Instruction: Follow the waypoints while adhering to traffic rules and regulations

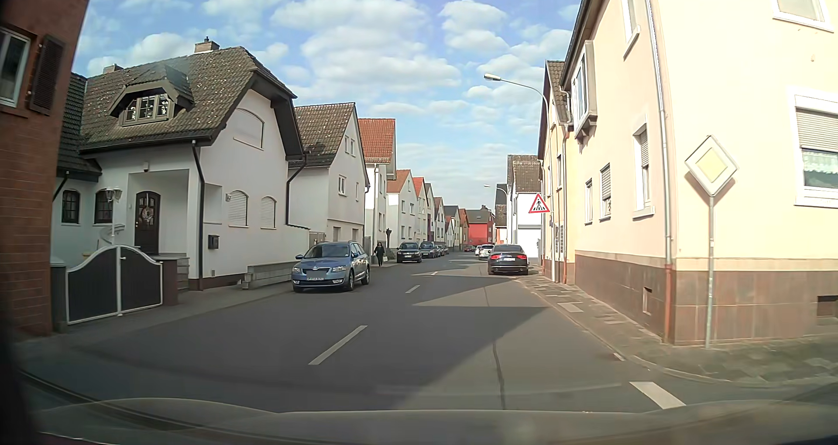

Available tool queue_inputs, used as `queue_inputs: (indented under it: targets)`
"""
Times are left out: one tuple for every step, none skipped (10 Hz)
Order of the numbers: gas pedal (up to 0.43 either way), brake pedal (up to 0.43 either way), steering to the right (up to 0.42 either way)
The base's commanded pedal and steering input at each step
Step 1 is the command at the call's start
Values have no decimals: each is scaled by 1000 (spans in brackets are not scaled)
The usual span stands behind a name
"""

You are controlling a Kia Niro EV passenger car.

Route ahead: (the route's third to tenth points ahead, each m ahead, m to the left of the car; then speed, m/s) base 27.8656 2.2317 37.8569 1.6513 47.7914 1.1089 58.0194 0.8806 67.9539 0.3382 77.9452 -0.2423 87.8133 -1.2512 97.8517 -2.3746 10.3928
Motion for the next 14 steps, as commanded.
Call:
queue_inputs:
  targets:
    - [67, 24, -12]
    - [67, 30, -10]
    - [67, 24, -7]
    - [67, 30, -5]
    - [59, 30, -3]
    - [59, 30, 0]
    - [59, 30, 2]
    - [59, 30, 2]
    - [59, 30, 4]
    - [59, 30, 7]
    - [59, 30, 7]
    - [59, 30, 8]
    - [59, 30, 10]
    - [59, 30, 11]
